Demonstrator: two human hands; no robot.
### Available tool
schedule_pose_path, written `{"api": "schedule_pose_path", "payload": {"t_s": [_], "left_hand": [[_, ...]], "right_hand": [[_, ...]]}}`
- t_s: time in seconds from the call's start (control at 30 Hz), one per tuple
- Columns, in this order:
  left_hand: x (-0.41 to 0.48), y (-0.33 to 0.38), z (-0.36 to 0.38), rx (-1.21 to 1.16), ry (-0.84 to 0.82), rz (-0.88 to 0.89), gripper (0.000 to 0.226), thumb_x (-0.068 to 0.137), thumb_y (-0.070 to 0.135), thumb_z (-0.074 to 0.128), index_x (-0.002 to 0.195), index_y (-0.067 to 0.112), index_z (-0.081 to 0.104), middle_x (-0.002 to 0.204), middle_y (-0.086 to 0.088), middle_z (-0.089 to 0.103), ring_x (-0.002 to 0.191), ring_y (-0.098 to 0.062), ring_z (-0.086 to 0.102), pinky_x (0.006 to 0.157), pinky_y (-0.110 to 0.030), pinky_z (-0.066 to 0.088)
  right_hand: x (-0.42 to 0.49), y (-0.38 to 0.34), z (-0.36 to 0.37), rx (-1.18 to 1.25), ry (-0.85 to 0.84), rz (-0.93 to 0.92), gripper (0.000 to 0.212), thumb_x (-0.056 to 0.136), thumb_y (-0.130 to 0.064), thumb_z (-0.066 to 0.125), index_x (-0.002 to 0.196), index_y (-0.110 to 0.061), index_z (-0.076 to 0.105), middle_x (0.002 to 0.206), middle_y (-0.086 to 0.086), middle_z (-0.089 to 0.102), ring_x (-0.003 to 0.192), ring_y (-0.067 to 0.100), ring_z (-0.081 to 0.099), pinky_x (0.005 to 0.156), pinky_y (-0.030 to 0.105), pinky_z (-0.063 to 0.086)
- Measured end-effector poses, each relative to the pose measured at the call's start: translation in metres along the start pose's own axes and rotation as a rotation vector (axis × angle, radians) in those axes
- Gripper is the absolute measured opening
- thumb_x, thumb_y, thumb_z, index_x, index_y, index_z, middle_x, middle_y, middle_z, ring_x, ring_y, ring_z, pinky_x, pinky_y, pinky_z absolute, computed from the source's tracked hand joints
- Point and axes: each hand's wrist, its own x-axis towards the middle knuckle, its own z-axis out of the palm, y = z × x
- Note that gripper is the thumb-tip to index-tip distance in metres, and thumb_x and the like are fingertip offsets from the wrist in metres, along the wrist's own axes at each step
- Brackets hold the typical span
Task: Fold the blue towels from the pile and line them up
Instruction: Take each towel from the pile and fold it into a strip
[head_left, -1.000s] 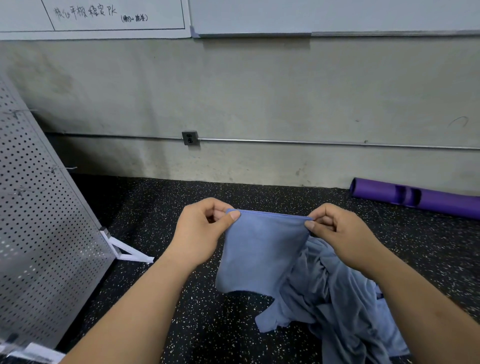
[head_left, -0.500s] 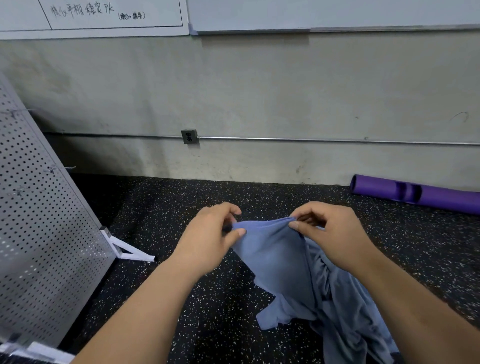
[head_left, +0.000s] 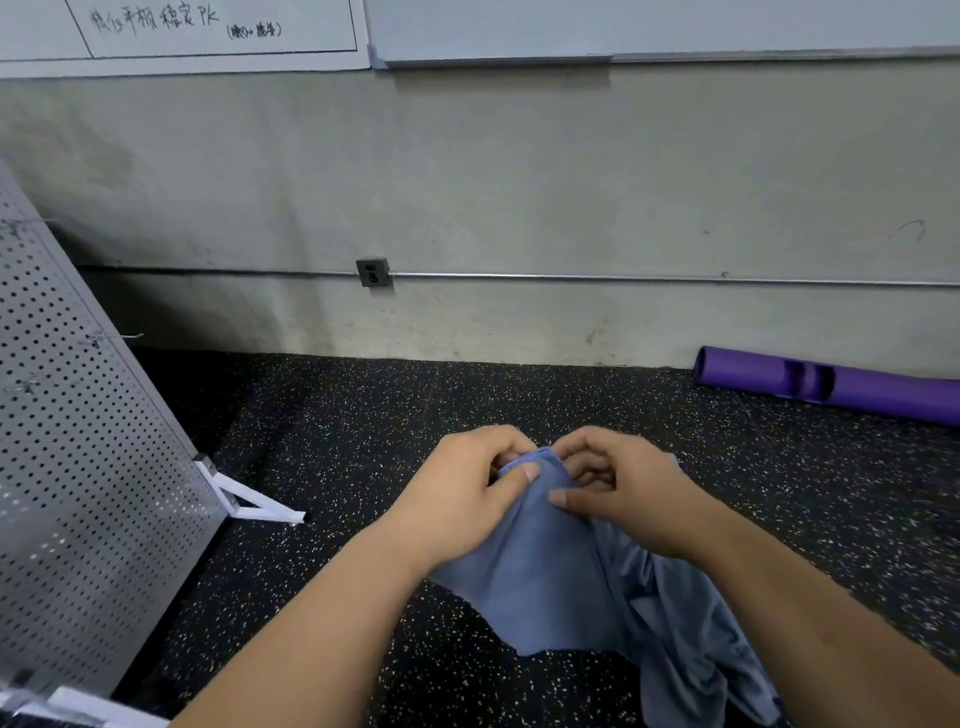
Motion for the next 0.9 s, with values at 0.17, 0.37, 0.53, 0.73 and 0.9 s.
{"api": "schedule_pose_path", "payload": {"t_s": [0.17, 0.37, 0.53, 0.73, 0.9], "left_hand": [[-0.001, -0.001, -0.009, -0.098, 0.015, -0.032, 0.011, 0.097, 0.023, 0.073, 0.101, 0.033, 0.072, 0.092, 0.013, 0.073, 0.089, -0.010, 0.069, 0.081, -0.031, 0.055], [-0.001, -0.008, -0.013, -0.086, 0.123, -0.016, 0.010, 0.098, 0.023, 0.074, 0.099, 0.032, 0.075, 0.096, 0.012, 0.072, 0.092, -0.015, 0.069, 0.085, -0.040, 0.056], [0.001, -0.011, -0.027, -0.201, 0.339, -0.127, 0.009, 0.100, 0.021, 0.072, 0.099, 0.029, 0.077, 0.085, 0.018, 0.073, 0.077, 0.002, 0.063, 0.072, -0.016, 0.047], [-0.001, -0.038, -0.046, -0.280, 0.552, -0.286, 0.009, 0.102, 0.024, 0.071, 0.095, 0.024, 0.077, 0.078, 0.012, 0.071, 0.071, -0.001, 0.057, 0.067, -0.013, 0.044], [-0.004, -0.048, -0.046, -0.336, 0.603, -0.373, 0.009, 0.102, 0.021, 0.071, 0.097, 0.025, 0.078, 0.087, 0.005, 0.075, 0.076, -0.001, 0.059, 0.068, -0.011, 0.045]], "right_hand": [[0.004, 0.007, 0.003, -0.216, 0.031, -0.030, 0.016, 0.090, -0.013, 0.083, 0.089, -0.028, 0.077, 0.076, -0.013, 0.071, 0.071, -0.001, 0.061, 0.073, 0.023, 0.055], [0.009, 0.009, 0.009, -0.306, 0.031, -0.108, 0.016, 0.087, -0.021, 0.086, 0.088, -0.032, 0.074, 0.075, -0.019, 0.068, 0.069, -0.001, 0.057, 0.069, 0.015, 0.050], [0.010, 0.033, -0.010, -0.585, -0.019, 0.019, 0.031, 0.086, -0.036, 0.085, 0.076, -0.031, 0.057, 0.065, -0.012, 0.049, 0.060, 0.005, 0.040, 0.058, 0.026, 0.032], [0.004, 0.041, -0.038, -0.451, 0.042, 0.071, 0.012, 0.091, -0.027, 0.084, 0.095, -0.036, 0.075, 0.085, -0.017, 0.074, 0.076, 0.001, 0.067, 0.073, 0.031, 0.054], [-0.002, 0.032, -0.047, -0.326, 0.218, 0.013, 0.019, 0.090, -0.023, 0.084, 0.101, -0.034, 0.072, 0.089, -0.015, 0.078, 0.081, 0.001, 0.071, 0.079, 0.030, 0.055]]}}
